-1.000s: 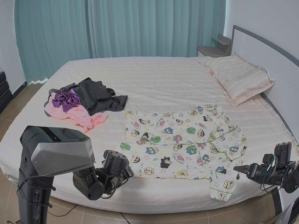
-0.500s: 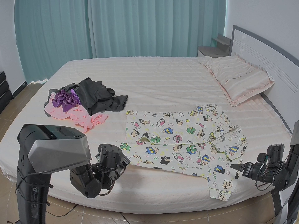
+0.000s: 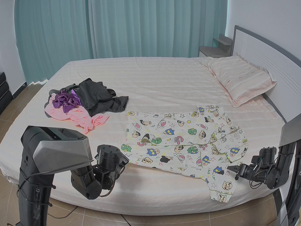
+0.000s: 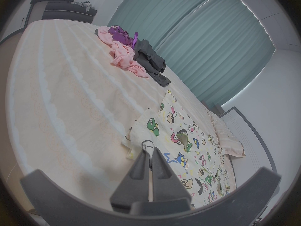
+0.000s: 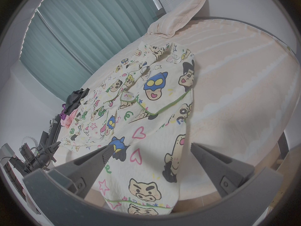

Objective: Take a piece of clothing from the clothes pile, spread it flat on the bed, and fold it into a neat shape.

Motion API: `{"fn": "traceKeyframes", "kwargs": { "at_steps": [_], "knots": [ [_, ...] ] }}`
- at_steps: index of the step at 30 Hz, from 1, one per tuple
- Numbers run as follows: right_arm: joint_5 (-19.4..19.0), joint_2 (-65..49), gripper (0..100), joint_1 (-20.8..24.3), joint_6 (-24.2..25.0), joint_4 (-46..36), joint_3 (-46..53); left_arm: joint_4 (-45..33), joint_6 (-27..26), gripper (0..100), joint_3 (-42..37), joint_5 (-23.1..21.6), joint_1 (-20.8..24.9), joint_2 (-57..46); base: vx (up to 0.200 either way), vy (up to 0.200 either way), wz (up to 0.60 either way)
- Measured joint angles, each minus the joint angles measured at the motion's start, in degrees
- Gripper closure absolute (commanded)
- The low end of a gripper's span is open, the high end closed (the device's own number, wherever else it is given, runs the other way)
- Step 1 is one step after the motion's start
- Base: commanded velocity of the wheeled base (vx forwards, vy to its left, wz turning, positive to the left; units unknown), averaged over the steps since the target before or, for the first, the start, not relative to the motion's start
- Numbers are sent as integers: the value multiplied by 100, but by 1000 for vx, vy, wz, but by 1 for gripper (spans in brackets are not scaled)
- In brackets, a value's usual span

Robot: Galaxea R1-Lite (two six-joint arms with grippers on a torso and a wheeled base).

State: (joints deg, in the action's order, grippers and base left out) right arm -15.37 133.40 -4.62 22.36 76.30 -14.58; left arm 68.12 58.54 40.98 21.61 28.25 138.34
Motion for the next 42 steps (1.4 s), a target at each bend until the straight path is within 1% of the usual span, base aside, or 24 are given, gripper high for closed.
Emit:
{"fn": "traceKeyframes", "kwargs": {
  "at_steps": [6, 7, 11, 16, 19, 28, 36, 37, 42],
  "knots": [
    [0, 199, 0, 44, -5, -2, -168, 6, -2, 100, -2, 0, 6, 46, 0, 0, 0],
    [2, 229, 100, 60, -6, -5, -195, 6, -2, 100, -4, 0, 4, 50, 0, 0, 0],
    [10, 343, 100, 132, -52, -10, -272, 6, -2, 100, -24, 0, 15, 59, 0, 0, 0],
    [254, 483, 100, 149, -117, -18, -441, 6, -2, 100, -44, 0, 15, 59, 0, 0, 0],
    [312, 513, 100, 82, -115, -21, -608, 6, -7, 100, -50, 0, 15, 61, 0, 0, 0],
    [323, 505, 100, -249, -117, -73, -1215, 6, -21, 100, -56, 0, 24, 74, 0, 0, 0],
    [317, 478, 100, -310, -123, -489, -1675, 6, -24, 100, -37, 0, 24, 113, 0, 0, 0],
    [315, 472, 0, -312, -128, -546, -1719, 6, -27, 100, -35, 0, 22, 122, 0, 0, 0],
    [286, 395, 0, -323, -156, -816, -1727, 6, -29, 100, -15, -2, 22, 162, 0, 0, 0]
  ]
}}
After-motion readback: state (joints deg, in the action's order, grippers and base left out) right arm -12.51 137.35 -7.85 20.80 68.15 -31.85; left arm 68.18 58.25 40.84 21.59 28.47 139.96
